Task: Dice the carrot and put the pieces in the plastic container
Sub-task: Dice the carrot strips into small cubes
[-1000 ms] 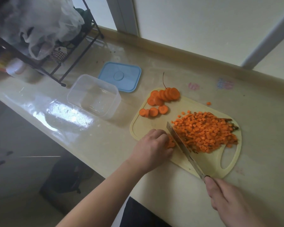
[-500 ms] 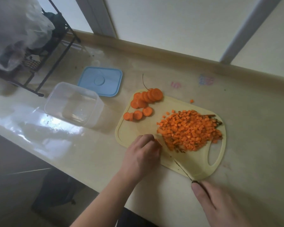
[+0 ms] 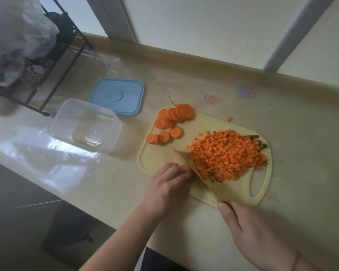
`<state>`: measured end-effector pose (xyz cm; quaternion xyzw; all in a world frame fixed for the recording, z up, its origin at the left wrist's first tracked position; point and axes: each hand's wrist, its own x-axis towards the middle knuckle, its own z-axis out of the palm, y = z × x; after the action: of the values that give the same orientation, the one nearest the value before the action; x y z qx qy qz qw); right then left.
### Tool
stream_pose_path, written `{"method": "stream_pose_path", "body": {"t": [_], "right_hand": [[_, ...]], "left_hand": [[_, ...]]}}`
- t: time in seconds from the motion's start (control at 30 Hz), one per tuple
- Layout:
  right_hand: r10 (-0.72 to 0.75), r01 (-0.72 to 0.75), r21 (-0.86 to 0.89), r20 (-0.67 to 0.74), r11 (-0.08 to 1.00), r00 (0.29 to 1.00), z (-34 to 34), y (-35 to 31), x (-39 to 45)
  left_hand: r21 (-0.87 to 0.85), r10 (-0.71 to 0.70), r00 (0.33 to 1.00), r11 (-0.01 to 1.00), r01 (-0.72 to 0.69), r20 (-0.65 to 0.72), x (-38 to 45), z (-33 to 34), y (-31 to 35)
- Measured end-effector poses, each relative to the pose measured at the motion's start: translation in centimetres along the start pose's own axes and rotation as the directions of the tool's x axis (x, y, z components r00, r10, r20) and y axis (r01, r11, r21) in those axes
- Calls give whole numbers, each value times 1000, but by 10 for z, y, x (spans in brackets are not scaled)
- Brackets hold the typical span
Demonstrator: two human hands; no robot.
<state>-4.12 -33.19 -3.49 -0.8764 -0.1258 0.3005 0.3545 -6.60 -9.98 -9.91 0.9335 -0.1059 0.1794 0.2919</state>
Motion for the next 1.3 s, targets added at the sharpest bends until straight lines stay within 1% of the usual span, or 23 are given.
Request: {"method": "stream_pose_path", "body": {"t": [0.07,0.2,0.33,0.5,0.73,0.83,0.93,1.0,1.13,1.3], "right_hand": [[3,-3,26,-26,1000,1000,-3,-2,2],[59,-55,62,-59,997,996,-8,1,-7],[76,-75,60,-22,995,997,-6,-1,-15],[44,-44,-5,7,999,999,-7,-1,-18],[74,-72,-84,15,994,997,-3,3,-22],[37,-36,-104,6,994,999,3,-4,-14],[-27,26,-43,-25,999,999,6,-5,-4],[-8,8,0,-19,1000,1000,3,-3,-2],[59,-56,45,-49,997,997,-6,0,-8],[53,-53,30,-9,998,999,-1,1,-16]], "left_hand": [[-7,4,1000,1000,-4,-5,-1,0,0],[1,-25,999,1000,25,-19,-2,2,1],[-3,-23,1000,1000,23,-4,-3,-1,5],[-7,-42,999,999,42,10,-1,-3,7],[-15,-24,1000,1000,25,17,1,-5,5],[-20,-17,1000,1000,17,15,2,-4,5],[-19,-12,999,1000,12,32,1,-4,3],[-19,-22,999,1000,22,36,-1,-3,2],[2,-30,1000,1000,30,-2,-2,-2,4],[0,-46,999,999,46,1,0,-2,5]]}}
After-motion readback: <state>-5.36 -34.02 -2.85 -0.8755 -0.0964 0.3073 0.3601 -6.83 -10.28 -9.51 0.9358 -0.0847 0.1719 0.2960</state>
